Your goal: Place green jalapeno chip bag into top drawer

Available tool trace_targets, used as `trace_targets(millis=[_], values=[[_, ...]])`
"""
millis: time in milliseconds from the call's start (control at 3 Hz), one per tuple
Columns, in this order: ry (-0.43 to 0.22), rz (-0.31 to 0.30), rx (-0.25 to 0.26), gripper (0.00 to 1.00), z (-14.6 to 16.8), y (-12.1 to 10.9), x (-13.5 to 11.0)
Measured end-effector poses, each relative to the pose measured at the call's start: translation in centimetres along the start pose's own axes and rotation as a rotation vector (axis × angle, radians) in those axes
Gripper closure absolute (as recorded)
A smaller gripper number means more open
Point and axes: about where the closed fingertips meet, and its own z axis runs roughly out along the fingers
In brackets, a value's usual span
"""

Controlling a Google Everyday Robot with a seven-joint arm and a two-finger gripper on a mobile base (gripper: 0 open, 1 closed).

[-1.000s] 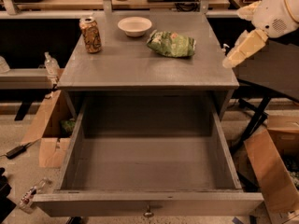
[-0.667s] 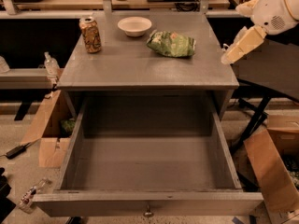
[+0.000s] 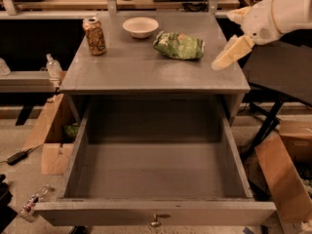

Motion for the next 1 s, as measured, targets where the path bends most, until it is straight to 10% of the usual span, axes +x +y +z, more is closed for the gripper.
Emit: trace_targets(millis=[1000], values=[[-0.238, 0.064, 0.037, 0.00, 11.2, -3.1, -3.3]])
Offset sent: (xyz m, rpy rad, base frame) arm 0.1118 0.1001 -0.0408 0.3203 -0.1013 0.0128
